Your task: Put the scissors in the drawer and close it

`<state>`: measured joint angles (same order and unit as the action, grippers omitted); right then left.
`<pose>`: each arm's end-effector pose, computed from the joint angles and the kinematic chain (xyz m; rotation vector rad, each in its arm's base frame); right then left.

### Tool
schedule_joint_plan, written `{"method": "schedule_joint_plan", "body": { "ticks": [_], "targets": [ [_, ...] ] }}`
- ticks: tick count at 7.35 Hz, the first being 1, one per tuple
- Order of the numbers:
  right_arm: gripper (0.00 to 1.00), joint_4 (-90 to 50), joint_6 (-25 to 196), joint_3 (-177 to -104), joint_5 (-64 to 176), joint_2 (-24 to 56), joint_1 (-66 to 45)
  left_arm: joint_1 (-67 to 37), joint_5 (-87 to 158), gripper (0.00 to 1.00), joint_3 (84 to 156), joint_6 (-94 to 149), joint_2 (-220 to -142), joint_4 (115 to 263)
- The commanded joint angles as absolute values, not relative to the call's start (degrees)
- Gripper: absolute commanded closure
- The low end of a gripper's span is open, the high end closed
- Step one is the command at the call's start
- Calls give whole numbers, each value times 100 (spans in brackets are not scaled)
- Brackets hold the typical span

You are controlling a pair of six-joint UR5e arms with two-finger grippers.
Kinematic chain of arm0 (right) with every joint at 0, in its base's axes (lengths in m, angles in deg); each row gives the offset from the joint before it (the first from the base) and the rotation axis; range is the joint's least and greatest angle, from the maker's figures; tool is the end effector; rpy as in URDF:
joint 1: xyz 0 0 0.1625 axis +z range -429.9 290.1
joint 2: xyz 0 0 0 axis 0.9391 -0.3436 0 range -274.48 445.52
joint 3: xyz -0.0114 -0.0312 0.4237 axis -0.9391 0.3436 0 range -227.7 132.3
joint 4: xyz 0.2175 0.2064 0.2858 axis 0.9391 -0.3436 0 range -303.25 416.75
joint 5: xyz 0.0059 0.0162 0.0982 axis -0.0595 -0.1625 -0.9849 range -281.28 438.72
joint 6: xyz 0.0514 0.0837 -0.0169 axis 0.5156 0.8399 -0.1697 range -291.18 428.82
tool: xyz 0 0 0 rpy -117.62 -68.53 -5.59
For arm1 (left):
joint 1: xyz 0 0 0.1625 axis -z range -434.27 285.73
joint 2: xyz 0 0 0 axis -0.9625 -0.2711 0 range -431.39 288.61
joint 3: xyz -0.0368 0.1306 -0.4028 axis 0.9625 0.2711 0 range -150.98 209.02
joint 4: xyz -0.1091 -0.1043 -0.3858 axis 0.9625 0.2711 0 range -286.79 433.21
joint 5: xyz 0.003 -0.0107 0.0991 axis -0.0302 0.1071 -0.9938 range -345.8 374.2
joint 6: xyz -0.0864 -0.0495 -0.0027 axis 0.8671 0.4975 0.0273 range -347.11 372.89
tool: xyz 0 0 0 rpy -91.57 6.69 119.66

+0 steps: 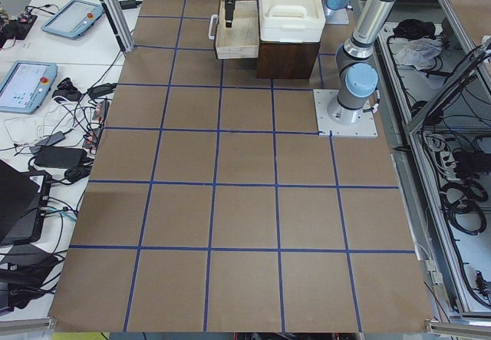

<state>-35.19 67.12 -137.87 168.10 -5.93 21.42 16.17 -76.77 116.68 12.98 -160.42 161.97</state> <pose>0.1456 -0.4833 0.5022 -0.0831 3.1287 -0.0878 -0.1355 -0.4907 0.5187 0.0084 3.1226 -0.1240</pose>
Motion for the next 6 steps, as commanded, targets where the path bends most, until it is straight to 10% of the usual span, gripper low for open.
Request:
{"method": "schedule_joint_plan", "body": {
  "ticks": [1, 6],
  "targets": [
    [0, -3510, 6688, -13787, 16811, -572, 2142, 1617, -7677, 0, 11664, 1298, -16033, 16206],
    [0, -3518, 6688, -13788, 16819, -519, 2133, 1617, -7677, 0, 11664, 1298, -16033, 16224]
  ]
}}
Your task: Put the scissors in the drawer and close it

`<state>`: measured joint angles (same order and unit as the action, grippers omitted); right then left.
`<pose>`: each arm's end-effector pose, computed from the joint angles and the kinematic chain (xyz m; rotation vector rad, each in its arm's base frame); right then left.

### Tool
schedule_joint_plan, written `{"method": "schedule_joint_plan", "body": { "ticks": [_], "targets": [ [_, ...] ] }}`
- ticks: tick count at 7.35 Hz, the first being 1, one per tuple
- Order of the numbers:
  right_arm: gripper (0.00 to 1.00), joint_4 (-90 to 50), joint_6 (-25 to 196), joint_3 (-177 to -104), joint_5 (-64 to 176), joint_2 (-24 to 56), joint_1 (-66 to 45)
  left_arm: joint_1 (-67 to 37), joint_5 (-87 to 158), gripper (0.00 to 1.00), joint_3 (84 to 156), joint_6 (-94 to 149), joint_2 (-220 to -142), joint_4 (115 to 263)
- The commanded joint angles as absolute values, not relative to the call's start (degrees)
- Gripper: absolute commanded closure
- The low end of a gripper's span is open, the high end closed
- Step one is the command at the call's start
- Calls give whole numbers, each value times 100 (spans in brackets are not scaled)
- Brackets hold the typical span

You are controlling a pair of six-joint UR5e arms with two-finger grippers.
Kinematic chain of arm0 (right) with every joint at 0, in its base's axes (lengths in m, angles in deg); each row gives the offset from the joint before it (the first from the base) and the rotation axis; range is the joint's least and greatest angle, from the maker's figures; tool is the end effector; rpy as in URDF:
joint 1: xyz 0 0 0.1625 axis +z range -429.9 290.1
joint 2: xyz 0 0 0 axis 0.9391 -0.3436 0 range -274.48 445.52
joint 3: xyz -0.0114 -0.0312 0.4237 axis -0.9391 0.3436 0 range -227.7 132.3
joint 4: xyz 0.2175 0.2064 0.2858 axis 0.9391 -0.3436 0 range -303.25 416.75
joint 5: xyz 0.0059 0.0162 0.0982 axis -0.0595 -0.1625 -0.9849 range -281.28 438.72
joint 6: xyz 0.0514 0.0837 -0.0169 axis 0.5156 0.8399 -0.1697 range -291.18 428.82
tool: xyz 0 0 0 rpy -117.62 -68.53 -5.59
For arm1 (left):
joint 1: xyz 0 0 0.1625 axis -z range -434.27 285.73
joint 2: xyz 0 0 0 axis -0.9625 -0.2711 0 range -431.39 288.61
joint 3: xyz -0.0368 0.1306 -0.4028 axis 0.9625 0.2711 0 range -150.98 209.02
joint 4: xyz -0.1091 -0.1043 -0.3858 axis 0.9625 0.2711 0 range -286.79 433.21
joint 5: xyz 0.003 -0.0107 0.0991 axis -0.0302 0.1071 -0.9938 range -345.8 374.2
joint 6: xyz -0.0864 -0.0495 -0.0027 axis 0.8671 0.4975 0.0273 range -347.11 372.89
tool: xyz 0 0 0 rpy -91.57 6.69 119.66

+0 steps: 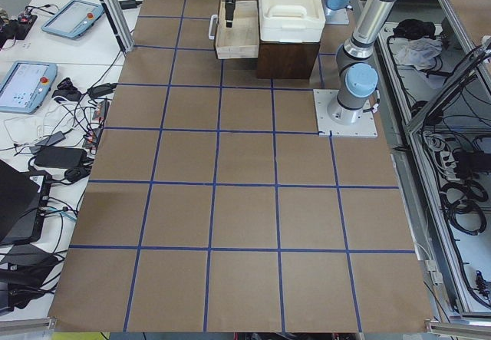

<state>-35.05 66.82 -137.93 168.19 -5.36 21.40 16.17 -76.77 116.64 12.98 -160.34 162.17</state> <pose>0.1453 -0.4864 0.4966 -0.0906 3.1306 -0.0668 -0.1355 -0.4900 0.5193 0.0084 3.1227 -0.1218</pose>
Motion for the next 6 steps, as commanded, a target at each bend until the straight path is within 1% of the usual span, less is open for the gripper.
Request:
{"method": "schedule_joint_plan", "body": {
  "ticks": [1, 3, 6],
  "targets": [
    [0, -3527, 6688, -13787, 16837, -510, 2124, 1617, -7677, 0, 11664, 1298, -16033, 16224],
    [0, -3615, 6418, -13787, 16802, -431, 2063, 1617, -7677, 0, 11673, 1298, -16025, 16224],
    [0, -3984, 3603, -13787, 16802, -238, 1485, 1617, -7677, 0, 11664, 1298, -16016, 16215]
  ]
}}
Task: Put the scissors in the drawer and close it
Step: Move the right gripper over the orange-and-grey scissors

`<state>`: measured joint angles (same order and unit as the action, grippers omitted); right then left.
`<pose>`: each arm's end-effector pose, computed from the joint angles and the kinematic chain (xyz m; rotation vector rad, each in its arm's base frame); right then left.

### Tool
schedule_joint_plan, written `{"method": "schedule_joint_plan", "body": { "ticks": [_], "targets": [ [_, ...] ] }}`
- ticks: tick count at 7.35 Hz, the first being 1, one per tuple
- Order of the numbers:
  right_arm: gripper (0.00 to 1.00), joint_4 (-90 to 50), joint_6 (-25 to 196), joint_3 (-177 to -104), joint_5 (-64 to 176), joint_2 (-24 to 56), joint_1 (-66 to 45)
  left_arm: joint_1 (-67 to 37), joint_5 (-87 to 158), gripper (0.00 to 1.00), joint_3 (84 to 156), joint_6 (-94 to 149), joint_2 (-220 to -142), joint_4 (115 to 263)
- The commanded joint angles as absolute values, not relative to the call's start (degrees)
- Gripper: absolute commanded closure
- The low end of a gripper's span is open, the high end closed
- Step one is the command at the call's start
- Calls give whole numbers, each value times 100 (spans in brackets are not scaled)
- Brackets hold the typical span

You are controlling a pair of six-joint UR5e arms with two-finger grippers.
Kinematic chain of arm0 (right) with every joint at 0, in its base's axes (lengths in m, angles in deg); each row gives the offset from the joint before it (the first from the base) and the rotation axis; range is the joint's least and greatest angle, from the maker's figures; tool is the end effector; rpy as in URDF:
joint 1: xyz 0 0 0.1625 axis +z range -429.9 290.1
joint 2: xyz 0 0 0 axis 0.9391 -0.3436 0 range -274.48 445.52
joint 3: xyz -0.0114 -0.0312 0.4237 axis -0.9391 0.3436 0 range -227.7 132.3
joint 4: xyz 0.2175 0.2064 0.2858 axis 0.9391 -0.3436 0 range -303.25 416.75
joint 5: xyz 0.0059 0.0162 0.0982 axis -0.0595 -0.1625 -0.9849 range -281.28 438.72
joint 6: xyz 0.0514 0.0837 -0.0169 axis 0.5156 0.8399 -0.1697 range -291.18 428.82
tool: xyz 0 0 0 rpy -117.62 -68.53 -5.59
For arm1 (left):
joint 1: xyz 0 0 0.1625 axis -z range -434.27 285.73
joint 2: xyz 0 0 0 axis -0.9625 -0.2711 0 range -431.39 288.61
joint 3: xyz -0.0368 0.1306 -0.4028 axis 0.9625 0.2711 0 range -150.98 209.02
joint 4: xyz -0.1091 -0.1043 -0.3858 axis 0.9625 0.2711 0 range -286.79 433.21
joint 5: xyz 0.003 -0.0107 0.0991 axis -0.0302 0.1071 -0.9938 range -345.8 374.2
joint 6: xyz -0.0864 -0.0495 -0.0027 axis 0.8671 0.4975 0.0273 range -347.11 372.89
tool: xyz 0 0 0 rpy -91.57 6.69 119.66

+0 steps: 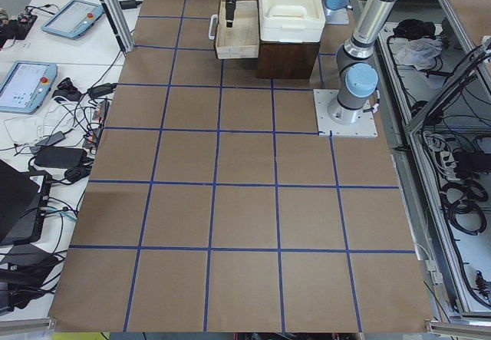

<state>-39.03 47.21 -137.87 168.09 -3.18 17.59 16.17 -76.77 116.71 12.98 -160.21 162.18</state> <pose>0.1120 -0.5140 0.4854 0.5208 -3.0907 0.1187 -0.1355 -0.4890 0.5198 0.0084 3.1226 -0.1232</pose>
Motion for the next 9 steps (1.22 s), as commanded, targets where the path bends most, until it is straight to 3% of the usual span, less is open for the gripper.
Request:
{"method": "schedule_joint_plan", "body": {
  "ticks": [1, 5, 9],
  "targets": [
    [0, -3993, 3099, -13787, 16741, -168, 1239, 1617, -7677, 0, 11673, 1298, -16024, 16215],
    [0, -4832, -789, -13787, 16749, 489, 254, 1608, -7677, 0, 11664, 1280, -16025, 16215],
    [0, -5407, -3292, -13779, 16793, 1229, -317, 1608, -7677, 0, 11673, 1298, -16025, 16215]
  ]
}}
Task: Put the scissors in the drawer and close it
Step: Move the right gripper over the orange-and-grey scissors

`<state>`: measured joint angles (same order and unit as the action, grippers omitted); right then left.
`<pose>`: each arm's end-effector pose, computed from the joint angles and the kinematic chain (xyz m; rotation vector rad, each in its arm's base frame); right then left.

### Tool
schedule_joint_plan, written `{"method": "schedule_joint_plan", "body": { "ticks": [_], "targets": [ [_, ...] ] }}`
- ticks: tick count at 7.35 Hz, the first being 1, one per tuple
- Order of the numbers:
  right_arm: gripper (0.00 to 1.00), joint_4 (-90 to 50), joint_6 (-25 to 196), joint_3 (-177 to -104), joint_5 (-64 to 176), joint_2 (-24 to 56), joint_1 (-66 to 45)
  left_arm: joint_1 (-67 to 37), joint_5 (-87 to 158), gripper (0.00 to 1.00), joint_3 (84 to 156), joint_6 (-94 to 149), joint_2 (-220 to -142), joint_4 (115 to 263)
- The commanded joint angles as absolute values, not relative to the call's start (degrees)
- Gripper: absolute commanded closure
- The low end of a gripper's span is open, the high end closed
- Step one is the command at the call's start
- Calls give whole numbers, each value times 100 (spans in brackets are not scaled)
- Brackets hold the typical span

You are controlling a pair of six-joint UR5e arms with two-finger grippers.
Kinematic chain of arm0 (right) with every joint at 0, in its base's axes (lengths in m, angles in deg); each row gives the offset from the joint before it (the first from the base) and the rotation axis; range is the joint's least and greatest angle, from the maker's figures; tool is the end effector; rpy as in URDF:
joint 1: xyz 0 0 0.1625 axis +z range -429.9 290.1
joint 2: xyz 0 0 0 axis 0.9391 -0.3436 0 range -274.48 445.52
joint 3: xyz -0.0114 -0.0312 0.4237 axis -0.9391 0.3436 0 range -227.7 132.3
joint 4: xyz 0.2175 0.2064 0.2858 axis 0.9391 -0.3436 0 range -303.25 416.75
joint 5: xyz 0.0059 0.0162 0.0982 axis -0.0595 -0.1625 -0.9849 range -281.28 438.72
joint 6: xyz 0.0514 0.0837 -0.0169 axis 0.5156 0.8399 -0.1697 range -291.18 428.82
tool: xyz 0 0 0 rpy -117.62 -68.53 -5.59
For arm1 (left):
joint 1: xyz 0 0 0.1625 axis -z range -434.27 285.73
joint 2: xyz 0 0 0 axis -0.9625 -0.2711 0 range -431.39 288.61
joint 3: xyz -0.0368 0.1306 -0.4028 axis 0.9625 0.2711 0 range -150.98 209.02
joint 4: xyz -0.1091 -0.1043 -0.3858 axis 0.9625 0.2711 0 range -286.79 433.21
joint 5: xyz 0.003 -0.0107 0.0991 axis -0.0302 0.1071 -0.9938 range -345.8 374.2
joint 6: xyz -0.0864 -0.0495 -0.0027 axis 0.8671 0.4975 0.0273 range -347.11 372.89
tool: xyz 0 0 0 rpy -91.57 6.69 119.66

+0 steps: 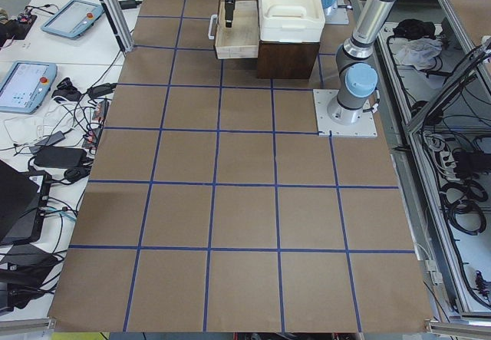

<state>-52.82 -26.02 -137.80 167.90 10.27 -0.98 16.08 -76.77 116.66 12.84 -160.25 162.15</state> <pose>-0.0882 -0.6035 0.3818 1.8481 -2.4615 0.0858 -0.1347 -0.4896 0.5200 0.0097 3.1224 -0.1242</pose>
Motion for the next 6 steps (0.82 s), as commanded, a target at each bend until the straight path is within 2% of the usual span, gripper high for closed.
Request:
{"method": "schedule_joint_plan", "body": {
  "ticks": [1, 6],
  "targets": [
    [0, -5417, -3722, -13779, 16732, 1422, -528, 1617, -7677, 0, 11664, 1298, -16025, 16215],
    [0, -6129, -3989, -13761, 16793, 2074, -723, 1608, -7677, 0, 11664, 1280, -16016, 16215]
  ]
}}
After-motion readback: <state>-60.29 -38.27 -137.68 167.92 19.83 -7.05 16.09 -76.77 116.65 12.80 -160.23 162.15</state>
